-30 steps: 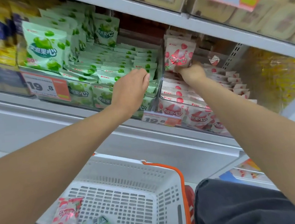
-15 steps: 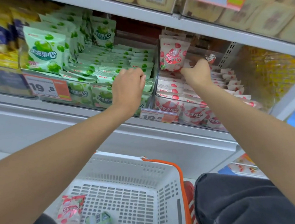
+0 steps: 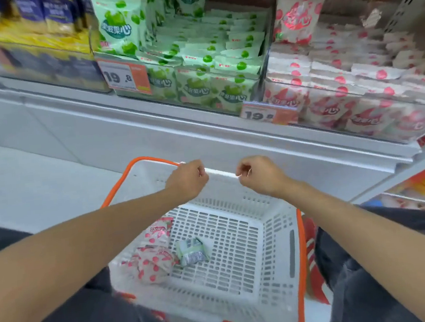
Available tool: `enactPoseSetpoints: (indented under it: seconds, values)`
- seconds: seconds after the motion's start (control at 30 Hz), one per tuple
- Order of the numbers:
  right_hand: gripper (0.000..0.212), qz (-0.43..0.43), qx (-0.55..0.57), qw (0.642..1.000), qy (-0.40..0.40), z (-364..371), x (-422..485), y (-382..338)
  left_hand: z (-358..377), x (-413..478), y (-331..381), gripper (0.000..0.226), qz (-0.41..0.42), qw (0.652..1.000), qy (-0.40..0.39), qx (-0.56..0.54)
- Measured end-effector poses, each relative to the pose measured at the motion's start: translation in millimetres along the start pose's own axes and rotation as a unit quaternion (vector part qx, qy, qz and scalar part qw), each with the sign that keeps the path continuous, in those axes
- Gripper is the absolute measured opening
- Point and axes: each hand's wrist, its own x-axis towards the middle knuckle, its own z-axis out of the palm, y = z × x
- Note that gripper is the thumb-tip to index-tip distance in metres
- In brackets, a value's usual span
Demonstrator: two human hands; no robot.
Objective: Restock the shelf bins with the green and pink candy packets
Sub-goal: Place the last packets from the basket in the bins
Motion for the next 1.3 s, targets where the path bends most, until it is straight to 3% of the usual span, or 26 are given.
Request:
enactPoseSetpoints:
  seconds: [0.1,0.17,0.33,0.43,0.6,0.77,0.87,1.0,1.13,1.2,1.27,1.3]
  values:
    - [0.011,0.035,-0.079,0.985,-0.149,48.3,6.0,29.7,22.8,-6.7,-65.6,0.009,-0.065,0.978,-0.139,0.143]
    - [0.015,0.065,-0.105,0.969,-0.213,76.0,7.8,43.9,38.1,-12.4,-99.0,0.021,-0.098,0.946,-0.219,0.215]
    - [0.023,0.071,-0.129,0.944,-0.294,128.0,2.7,56.7,85.3,-33.2,-146.1,0.054,-0.129,0.892,-0.360,0.242]
    - [0.011,0.068,-0.147,0.936,-0.314,146.7,-3.1,54.0,108.5,-52.2,-162.3,0.067,-0.112,0.860,-0.399,0.298]
    - [0.019,0.063,-0.135,0.944,-0.294,136.2,-12.3,41.0,114.5,-52.1,-159.3,0.032,-0.125,0.892,-0.327,0.284]
    - [0.021,0.046,-0.148,0.950,-0.270,94.6,-34.0,25.0,96.5,-43.1,-129.3,0.026,-0.121,0.929,-0.278,0.210]
    - [0.022,0.025,-0.175,0.950,-0.257,65.7,-46.2,16.7,70.0,-24.9,-79.7,0.031,-0.123,0.948,-0.277,0.094]
    - [0.055,-0.005,-0.159,0.974,-0.163,16.6,-44.4,0.6,-6.0,-4.7,6.9,0.021,-0.066,0.964,-0.243,-0.082]
    - [0.079,-0.023,-0.081,0.990,-0.115,-35.8,-54.5,-21.5,-58.2,-15.4,73.6,0.037,0.034,0.957,-0.211,-0.196]
    - [0.062,-0.031,-0.031,0.996,-0.080,-51.5,-60.1,-28.0,-72.3,-22.0,91.6,0.038,0.076,0.957,-0.176,-0.219]
    - [0.021,-0.043,0.000,0.999,-0.026,-61.4,-61.0,-30.5,-78.0,-23.2,104.7,0.037,0.103,0.955,-0.122,-0.252]
    - [0.012,-0.035,0.029,0.999,-0.003,-66.6,-60.0,-30.4,-79.0,-21.5,110.9,0.035,0.113,0.952,-0.079,-0.275]
